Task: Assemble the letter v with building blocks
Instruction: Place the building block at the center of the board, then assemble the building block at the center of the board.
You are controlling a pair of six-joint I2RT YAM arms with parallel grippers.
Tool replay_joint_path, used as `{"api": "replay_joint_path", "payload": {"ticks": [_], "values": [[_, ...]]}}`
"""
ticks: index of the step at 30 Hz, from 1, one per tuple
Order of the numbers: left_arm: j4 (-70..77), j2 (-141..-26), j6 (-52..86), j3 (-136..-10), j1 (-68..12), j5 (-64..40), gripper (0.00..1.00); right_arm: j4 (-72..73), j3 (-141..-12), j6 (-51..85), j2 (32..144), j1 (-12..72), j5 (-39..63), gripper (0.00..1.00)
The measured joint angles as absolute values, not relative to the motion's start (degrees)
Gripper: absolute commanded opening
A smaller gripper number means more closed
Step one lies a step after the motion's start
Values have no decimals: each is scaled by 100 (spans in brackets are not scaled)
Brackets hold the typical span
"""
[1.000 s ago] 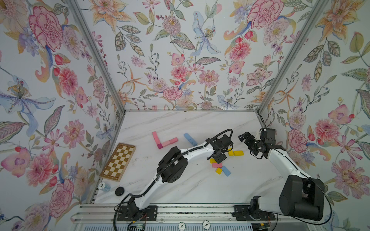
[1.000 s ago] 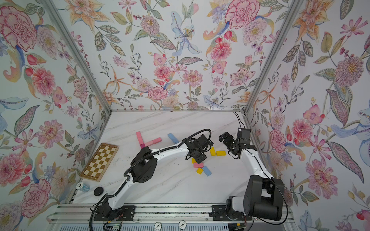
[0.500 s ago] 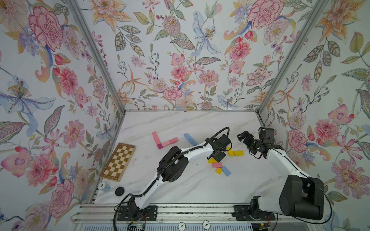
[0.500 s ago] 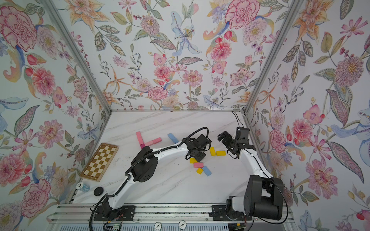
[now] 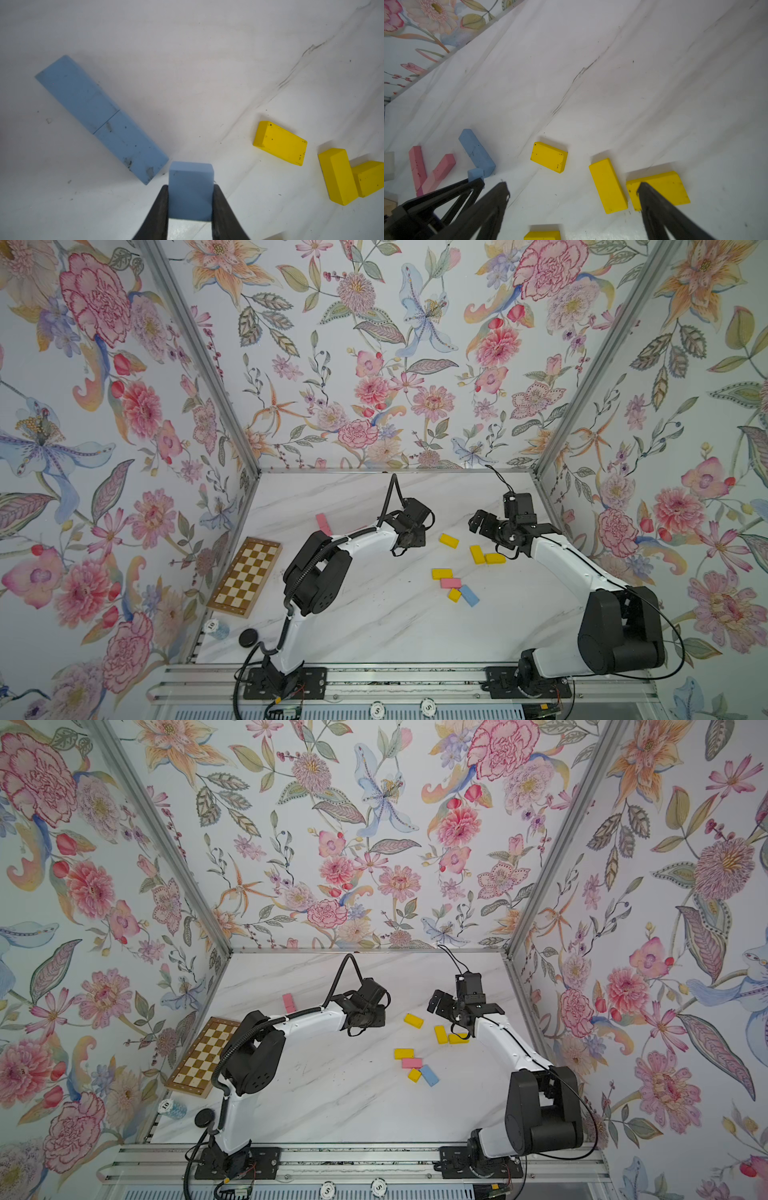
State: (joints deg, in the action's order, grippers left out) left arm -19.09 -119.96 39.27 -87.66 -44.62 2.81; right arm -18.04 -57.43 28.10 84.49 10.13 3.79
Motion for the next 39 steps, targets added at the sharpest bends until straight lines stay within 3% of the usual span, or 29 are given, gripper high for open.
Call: {"api": "replay_joint_path", "payload": {"ticks": [8,12,17,21,25,28,35,39], "values": [[-2049,-11966,4663,-8259,-4644,648,22,-1953,-5883,2521,8976,1678,64,99],[-2038,-11966,4801,-8224,-4654,740,27,-1979,-5885,2473,8997,1741,-5,99],[-1994,-11968,4895,-8176,-4654,792,40,-1986,-5885,2418,8995,1745,-78,99],[-1959,-11968,4923,-8176,-4654,773,59,-1988,-5885,2366,8995,1763,-95,99],[-1879,-11806,4967,-8176,-4602,464,71,-1986,-5846,2209,8868,1874,-110,99],[-1800,-11236,4963,-8090,-4497,246,80,-1973,-5837,2137,8748,2003,-145,99],[-1109,-9268,4904,-7413,-3625,-338,98,-1909,-6136,2316,9209,2751,-486,88],[-384,-8619,4945,-6364,-2963,-893,99,-1800,-6541,2517,9950,3441,-624,83]]}}
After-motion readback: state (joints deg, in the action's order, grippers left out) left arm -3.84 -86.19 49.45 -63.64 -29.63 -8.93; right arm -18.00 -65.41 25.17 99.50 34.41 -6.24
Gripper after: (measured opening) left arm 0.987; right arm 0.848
